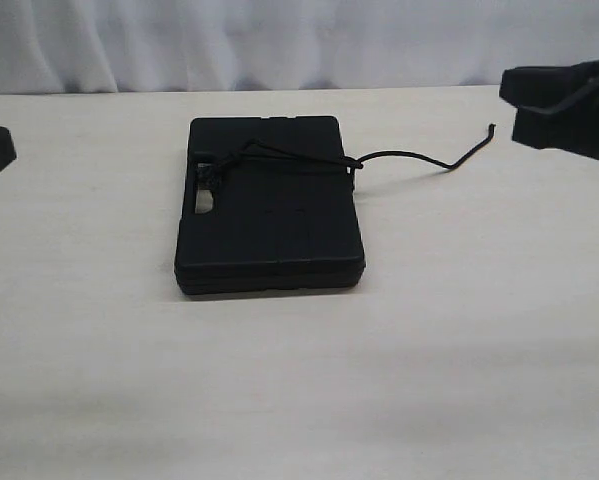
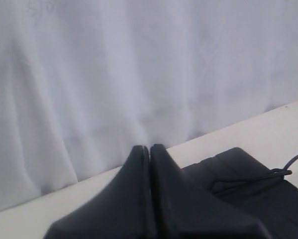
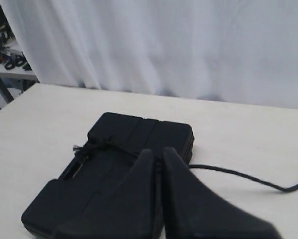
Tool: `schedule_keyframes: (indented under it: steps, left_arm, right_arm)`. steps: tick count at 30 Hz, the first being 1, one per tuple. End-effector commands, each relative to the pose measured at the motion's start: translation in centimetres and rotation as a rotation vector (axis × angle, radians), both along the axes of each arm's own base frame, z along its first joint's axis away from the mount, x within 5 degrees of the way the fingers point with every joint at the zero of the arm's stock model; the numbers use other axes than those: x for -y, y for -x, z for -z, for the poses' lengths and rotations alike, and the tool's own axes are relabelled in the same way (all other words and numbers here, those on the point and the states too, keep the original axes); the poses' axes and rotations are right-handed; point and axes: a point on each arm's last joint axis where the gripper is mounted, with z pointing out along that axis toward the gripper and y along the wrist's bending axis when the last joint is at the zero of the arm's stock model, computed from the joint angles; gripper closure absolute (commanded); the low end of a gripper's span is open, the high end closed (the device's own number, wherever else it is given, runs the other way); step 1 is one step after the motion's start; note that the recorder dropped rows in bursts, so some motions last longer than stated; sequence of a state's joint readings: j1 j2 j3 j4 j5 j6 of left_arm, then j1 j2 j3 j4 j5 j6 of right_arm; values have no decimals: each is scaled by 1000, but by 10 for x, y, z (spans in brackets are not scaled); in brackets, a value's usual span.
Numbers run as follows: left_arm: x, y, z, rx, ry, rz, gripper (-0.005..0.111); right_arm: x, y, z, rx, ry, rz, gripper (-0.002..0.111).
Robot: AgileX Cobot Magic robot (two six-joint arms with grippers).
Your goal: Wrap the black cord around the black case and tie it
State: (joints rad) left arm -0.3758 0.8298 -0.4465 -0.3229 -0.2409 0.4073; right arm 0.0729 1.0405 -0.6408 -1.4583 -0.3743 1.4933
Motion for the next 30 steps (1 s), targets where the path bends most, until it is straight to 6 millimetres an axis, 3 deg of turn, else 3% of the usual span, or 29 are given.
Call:
schedule_keyframes:
  steps: [1, 6, 11, 30]
  left_arm:
    - [-7, 23, -17, 74, 89, 15, 107]
    - [-16, 47, -34, 175, 161, 22, 107]
    - [-20, 59, -38, 195, 178, 37, 107]
    - [-20, 60, -38, 194, 181, 40, 107]
  right_arm:
    - [-1, 24, -19, 102, -26, -33, 104]
    - [-3, 44, -35, 188, -39, -68, 104]
    - [-2, 54, -43, 217, -79, -63, 104]
    - [-2, 58, -46, 225, -98, -61, 104]
